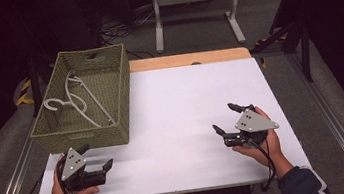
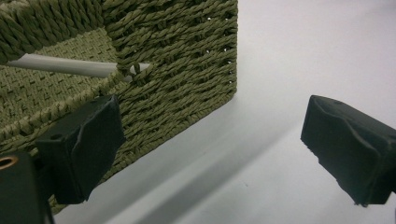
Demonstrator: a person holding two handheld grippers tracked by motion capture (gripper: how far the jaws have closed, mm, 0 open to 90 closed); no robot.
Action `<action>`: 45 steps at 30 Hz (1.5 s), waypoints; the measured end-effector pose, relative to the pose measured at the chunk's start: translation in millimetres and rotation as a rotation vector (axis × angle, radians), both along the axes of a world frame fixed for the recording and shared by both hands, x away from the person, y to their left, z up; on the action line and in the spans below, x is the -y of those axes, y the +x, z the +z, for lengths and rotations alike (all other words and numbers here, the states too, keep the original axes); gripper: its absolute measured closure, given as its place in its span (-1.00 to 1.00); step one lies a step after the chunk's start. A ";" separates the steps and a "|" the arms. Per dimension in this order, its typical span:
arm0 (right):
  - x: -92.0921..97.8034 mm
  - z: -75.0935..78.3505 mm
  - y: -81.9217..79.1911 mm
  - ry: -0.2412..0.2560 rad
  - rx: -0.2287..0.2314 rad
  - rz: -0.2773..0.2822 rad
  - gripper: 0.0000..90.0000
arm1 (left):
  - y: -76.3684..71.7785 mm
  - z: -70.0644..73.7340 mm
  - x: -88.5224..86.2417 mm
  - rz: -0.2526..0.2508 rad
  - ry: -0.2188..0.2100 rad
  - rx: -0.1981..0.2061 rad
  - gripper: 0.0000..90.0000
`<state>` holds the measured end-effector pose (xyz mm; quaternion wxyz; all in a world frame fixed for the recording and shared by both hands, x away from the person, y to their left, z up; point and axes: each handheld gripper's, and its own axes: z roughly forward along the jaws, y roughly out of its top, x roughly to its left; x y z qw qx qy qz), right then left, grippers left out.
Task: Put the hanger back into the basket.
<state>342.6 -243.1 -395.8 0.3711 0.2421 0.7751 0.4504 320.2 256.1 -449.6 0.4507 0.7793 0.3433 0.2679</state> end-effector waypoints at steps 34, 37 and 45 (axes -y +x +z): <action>31.9 -34.8 -27.2 0.071 -0.031 -0.129 -0.85 | -3.0 4.7 0.6 -0.044 -0.008 0.064 -0.91; 30.1 -34.6 -28.5 0.058 -0.022 -0.125 -0.85 | -3.0 4.3 1.9 -0.047 -0.002 0.061 -0.91; 31.9 -32.0 -29.4 0.079 -0.013 -0.126 -0.85 | -3.0 4.2 1.3 -0.049 -0.006 0.061 -0.91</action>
